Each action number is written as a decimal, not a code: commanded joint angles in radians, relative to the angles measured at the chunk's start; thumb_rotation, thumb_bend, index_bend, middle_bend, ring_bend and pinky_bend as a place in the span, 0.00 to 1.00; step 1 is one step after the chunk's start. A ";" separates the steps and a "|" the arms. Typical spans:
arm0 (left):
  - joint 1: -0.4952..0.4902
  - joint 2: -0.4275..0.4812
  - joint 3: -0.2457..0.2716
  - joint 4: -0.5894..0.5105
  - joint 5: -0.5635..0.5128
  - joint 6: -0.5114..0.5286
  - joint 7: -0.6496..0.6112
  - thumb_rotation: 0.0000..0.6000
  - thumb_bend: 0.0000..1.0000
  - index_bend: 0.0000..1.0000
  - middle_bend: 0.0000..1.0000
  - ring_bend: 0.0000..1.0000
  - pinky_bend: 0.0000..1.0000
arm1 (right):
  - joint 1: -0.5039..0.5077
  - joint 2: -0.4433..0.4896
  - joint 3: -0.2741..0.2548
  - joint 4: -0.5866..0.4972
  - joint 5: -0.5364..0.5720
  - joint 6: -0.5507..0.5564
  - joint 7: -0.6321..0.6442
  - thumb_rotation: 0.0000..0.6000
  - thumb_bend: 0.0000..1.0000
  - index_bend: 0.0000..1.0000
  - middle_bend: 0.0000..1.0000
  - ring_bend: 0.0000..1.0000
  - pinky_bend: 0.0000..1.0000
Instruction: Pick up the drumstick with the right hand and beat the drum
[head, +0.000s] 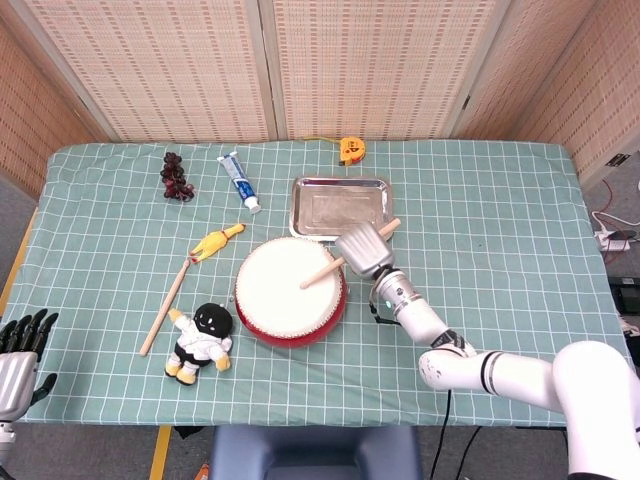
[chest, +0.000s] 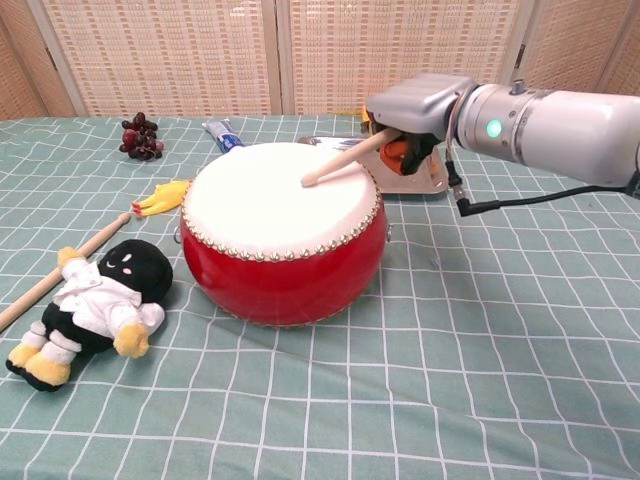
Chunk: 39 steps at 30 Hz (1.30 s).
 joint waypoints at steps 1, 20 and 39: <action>0.000 0.001 -0.001 -0.001 0.001 0.002 0.001 1.00 0.23 0.03 0.00 0.02 0.02 | -0.048 0.009 0.077 -0.040 -0.157 0.058 0.347 1.00 1.00 1.00 1.00 1.00 1.00; 0.000 0.003 0.001 -0.006 0.000 0.001 0.010 1.00 0.23 0.03 0.00 0.02 0.02 | -0.012 -0.042 -0.003 0.086 -0.066 -0.028 0.091 1.00 1.00 1.00 1.00 1.00 1.00; 0.002 0.007 0.001 -0.014 0.003 0.007 0.016 1.00 0.23 0.03 0.00 0.02 0.02 | -0.046 -0.006 -0.007 0.113 -0.285 -0.050 0.326 1.00 1.00 1.00 1.00 1.00 1.00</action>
